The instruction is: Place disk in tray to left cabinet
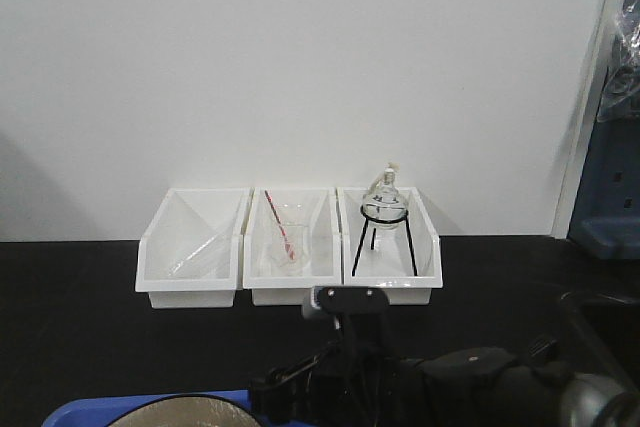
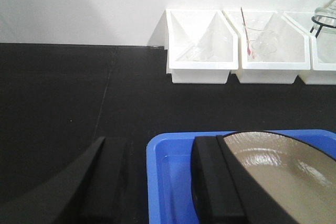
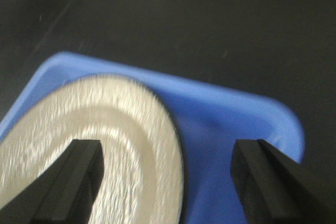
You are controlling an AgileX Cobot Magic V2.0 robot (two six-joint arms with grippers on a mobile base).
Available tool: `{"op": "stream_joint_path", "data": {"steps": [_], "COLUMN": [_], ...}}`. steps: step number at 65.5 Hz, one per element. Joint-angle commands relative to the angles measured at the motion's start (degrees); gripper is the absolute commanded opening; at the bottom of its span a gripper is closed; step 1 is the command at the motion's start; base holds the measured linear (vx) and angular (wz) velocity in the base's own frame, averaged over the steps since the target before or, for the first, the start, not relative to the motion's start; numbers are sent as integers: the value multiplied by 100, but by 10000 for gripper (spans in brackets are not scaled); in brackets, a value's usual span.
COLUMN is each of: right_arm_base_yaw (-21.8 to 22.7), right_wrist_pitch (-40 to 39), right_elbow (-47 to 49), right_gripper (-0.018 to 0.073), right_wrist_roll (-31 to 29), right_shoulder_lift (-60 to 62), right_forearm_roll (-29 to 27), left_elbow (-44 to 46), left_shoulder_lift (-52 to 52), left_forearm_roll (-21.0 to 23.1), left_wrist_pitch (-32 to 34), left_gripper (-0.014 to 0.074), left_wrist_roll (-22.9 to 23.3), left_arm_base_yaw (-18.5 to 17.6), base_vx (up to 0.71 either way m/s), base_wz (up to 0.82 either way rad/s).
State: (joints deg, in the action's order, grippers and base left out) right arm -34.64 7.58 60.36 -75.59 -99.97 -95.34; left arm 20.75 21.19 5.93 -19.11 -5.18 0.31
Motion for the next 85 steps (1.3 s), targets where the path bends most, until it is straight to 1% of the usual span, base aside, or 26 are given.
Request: {"op": "stream_joint_path", "data": {"steps": [1, 6, 10, 16, 20, 22, 25, 26, 30, 31, 32, 33, 34, 35, 36, 37, 40, 41, 42, 46, 50, 53, 59, 69, 81, 85], "right_arm_base_yaw": [157, 280, 273, 273, 273, 273, 273, 273, 273, 273, 273, 273, 273, 273, 273, 273, 273, 273, 273, 273, 268, 268, 268, 262, 270, 270], "right_wrist_pitch": [-88, 57, 90, 241, 391, 522, 774, 887, 1248, 1400, 1450, 1599, 1654, 1815, 1910, 2056, 2300, 2376, 2479, 2678, 2601, 2520, 2447, 2466, 2618, 2518], "right_elbow": [165, 165, 165, 160, 154, 154, 154, 154, 172, 184, 184, 214, 214, 247, 257, 299, 397, 414, 457, 569, 604, 604, 604, 604, 604, 604], "right_gripper": [568, 568, 568, 568, 568, 568, 568, 568, 568, 568, 568, 568, 568, 568, 568, 568, 568, 568, 568, 568, 568, 568, 567, 567, 567, 567], "right_wrist_roll": [151, 366, 724, 1288, 1790, 2207, 3045, 3365, 4069, 4374, 4587, 4926, 5043, 5405, 5656, 5913, 6816, 7061, 7412, 8216, 8793, 8881, 8881, 8876, 8862, 8862], "right_shoulder_lift": [583, 830, 907, 951, 951, 951, 951, 951, 951, 951, 951, 951, 951, 951, 951, 951, 951, 951, 951, 951, 951, 951, 951, 933, 647, 506], "right_forearm_roll": [79, 279, 570, 1569, 2504, 2957, 3628, 3959, 5001, 5428, 5572, 6135, 6135, 6688, 6819, 7201, 7968, 8063, 8330, 8878, 9125, 9182, 9187, 9163, 8704, 8520], "left_elbow": [153, 158, 165, 165, 165, 165, 165, 165, 165, 165, 165, 165, 165, 165, 165, 165, 165, 165, 165, 188, 261, 337, 623, 1314, 2347, 2701], "left_shoulder_lift": [68, 68, 68, 68, 68, 68, 68, 68, 68, 68, 68, 68, 68, 68, 68, 68, 68, 68, 68, 82, 171, 338, 850, 2275, 3909, 4398], "left_forearm_roll": [78, 78, 78, 78, 78, 78, 78, 78, 78, 78, 78, 78, 78, 78, 78, 78, 78, 84, 93, 182, 226, 226, 220, 154, 15, -130], "left_wrist_pitch": [472, 458, 387, 187, 24, -33, -65, -65, -44, -33, -20, -14, -14, -14, -14, -14, -75, -102, -159, -360, -614, -726, -876, -1242, -1971, -2238], "left_gripper": [423, 423, 424, 424, 424, 424, 424, 424, 424, 424, 424, 424, 424, 424, 424, 424, 424, 424, 424, 428, 437, 450, 483, 533, 535, 535], "left_wrist_roll": [1, 1, 1, 1, 1, 1, 1, 1, 1, 1, 1, 1, 1, 1, 1, 1, 26, 46, 81, 251, 518, 656, 700, 681, 681, 518], "left_arm_base_yaw": [1, 1, 1, 1, 1, 1, 1, 1, 1, 1, 1, 1, 1, 1, 1, 1, 1, 1, 1, 1, 1, 1, 1, 1, 1, 1], "base_vx": [0, 0, 0, 0, 0, 0, 0, 0, 0, 0, 0, 0, 0, 0, 0, 0, 0, 0, 0, 0, 0, 0, 0, 0, 0, 0], "base_wz": [0, 0, 0, 0, 0, 0, 0, 0, 0, 0, 0, 0, 0, 0, 0, 0, 0, 0, 0, 0, 0, 0, 0, 0, 0, 0]}}
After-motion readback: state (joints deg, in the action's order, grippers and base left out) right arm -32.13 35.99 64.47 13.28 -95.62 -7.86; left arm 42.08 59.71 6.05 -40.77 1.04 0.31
